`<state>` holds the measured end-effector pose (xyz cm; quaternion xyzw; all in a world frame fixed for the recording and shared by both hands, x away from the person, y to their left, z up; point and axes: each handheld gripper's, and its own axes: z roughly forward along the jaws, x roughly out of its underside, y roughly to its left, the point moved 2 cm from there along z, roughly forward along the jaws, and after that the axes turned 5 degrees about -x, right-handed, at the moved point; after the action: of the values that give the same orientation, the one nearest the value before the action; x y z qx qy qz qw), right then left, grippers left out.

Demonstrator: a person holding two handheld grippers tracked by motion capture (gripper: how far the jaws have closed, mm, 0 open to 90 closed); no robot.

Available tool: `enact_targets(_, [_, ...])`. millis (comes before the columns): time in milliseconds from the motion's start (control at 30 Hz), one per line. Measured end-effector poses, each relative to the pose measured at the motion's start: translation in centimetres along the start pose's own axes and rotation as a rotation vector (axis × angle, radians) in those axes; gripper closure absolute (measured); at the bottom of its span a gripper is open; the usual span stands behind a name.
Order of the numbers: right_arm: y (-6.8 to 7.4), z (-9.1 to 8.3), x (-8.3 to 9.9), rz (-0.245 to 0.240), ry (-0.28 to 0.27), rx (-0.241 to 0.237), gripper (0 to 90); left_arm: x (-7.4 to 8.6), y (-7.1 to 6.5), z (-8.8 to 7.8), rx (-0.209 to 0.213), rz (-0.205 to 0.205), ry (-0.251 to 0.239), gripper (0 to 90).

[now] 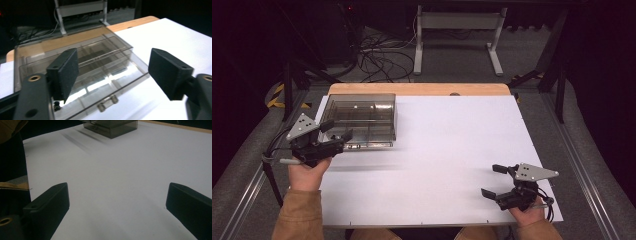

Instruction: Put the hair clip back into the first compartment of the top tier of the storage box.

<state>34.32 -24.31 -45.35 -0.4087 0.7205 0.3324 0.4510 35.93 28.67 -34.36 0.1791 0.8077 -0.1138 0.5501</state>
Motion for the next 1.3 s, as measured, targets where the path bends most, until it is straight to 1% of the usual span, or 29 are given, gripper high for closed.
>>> enact_targets(67, [0.0,0.0,0.0,0.0,0.0,0.0,5.2,0.1,-0.5,-0.4,0.022,0.008,-0.011,24.0])
enact_targets(167, [0.0,-0.1,0.0,0.0,-0.002,0.0,5.2,0.4,-1.0,-1.0,0.04,0.022,-0.031,21.5])
enact_targets(233, [0.0,-0.1,0.0,0.0,-0.004,0.001,5.3,0.8,-1.3,-1.4,0.052,0.022,-0.045,21.2])
enact_targets(267, [0.0,-0.1,0.0,-0.001,-0.003,0.0,5.2,1.0,-1.4,-1.6,0.056,0.032,-0.047,21.2])
enact_targets(400, [0.1,0.0,0.0,-0.002,0.001,0.0,5.2,1.8,-2.0,-2.0,0.093,0.038,-0.046,20.5])
enact_targets(533, [0.1,0.0,0.0,-0.003,0.001,0.0,5.3,3.0,-2.6,-2.1,0.094,0.071,-0.041,18.7])
enact_targets(600, [0.1,0.0,0.0,-0.003,0.002,0.0,5.2,3.7,-2.7,-1.9,0.103,0.075,-0.026,18.1])
enact_targets(667, [0.1,0.0,0.0,-0.004,0.002,0.0,5.2,4.6,-2.8,-1.9,0.113,0.07,-0.023,17.5])
enact_targets(733, [0.1,0.0,0.0,-0.005,0.002,0.0,5.2,5.3,-2.9,-1.9,0.114,0.069,-0.029,16.9])
enact_targets(833, [0.1,0.0,0.0,-0.004,0.002,-0.001,5.2,6.0,-3.0,-2.0,0.124,0.073,-0.032,15.3])
enact_targets(900, [0.1,0.1,0.0,-0.007,0.003,-0.001,5.2,6.5,-3.1,-2.1,0.136,0.064,-0.04,14.3])
enact_targets(967, [0.2,0.1,0.0,-0.008,0.007,-0.001,5.2,7.0,-3.2,-2.2,0.149,0.074,-0.033,13.2])
enact_targets(1033, [0.2,0.1,0.0,-0.007,0.006,-0.002,5.2,7.6,-3.3,-2.1,0.154,0.085,-0.023,12.3])
enact_targets(1100, [0.2,0.1,0.0,-0.008,0.006,-0.002,5.2,8.1,-3.4,-2.0,0.158,0.087,-0.012,11.6])
enact_targets(1167, [0.2,0.1,0.0,-0.008,0.006,-0.002,5.2,8.7,-3.4,-1.8,0.157,0.079,0.002,11.5])
enact_targets(1300, [0.2,0.1,0.0,-0.008,0.005,-0.003,5.1,9.9,-3.3,-1.6,0.164,0.048,0.016,11.1])
